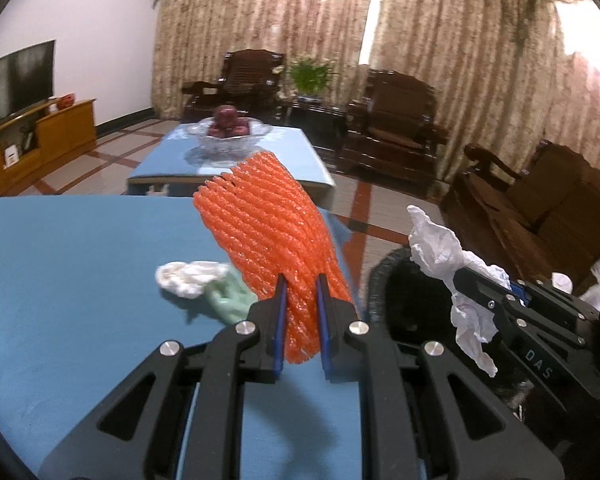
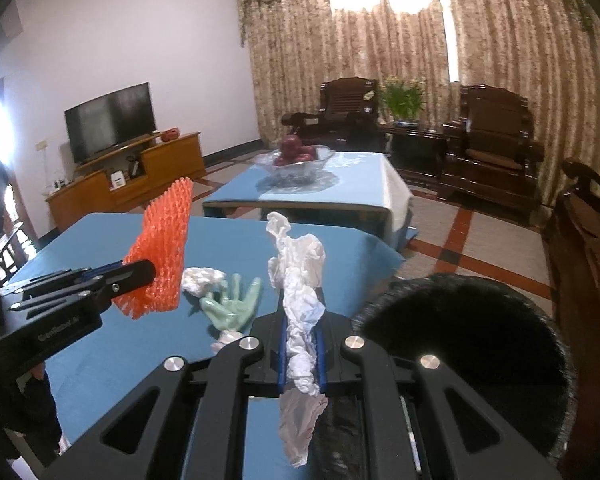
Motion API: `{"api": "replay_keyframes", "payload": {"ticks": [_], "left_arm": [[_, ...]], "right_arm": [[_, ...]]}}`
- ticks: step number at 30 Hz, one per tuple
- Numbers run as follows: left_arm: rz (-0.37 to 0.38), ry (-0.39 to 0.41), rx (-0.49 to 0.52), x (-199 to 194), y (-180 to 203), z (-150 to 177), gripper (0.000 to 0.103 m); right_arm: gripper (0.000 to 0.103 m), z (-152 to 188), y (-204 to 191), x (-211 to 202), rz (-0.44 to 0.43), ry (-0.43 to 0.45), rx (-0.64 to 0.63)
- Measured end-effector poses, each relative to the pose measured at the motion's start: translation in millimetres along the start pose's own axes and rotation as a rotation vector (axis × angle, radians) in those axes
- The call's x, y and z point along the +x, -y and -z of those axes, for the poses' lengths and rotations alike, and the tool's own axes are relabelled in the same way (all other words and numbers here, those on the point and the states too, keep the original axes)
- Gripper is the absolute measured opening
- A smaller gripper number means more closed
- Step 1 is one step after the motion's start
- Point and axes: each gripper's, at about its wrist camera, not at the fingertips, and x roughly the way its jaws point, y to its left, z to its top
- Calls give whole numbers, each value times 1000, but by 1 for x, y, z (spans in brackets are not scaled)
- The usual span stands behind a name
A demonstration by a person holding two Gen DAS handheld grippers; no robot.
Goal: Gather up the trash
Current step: 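Carry the orange net and tissue over the bin and open both grippers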
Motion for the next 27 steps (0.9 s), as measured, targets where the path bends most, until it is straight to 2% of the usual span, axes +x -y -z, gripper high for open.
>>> {"api": "replay_keyframes", "payload": {"ticks": [15, 21, 27], "left_arm": [[202, -51, 124, 49, 107, 5, 13], [253, -89, 152, 75, 130, 8, 13], [272, -119, 187, 102, 151, 14, 13]], "right_arm": [[11, 18, 91, -31, 168, -9, 81], [11, 30, 122, -27, 223, -33, 115], [12, 41, 145, -19, 260, -64, 143]]}}
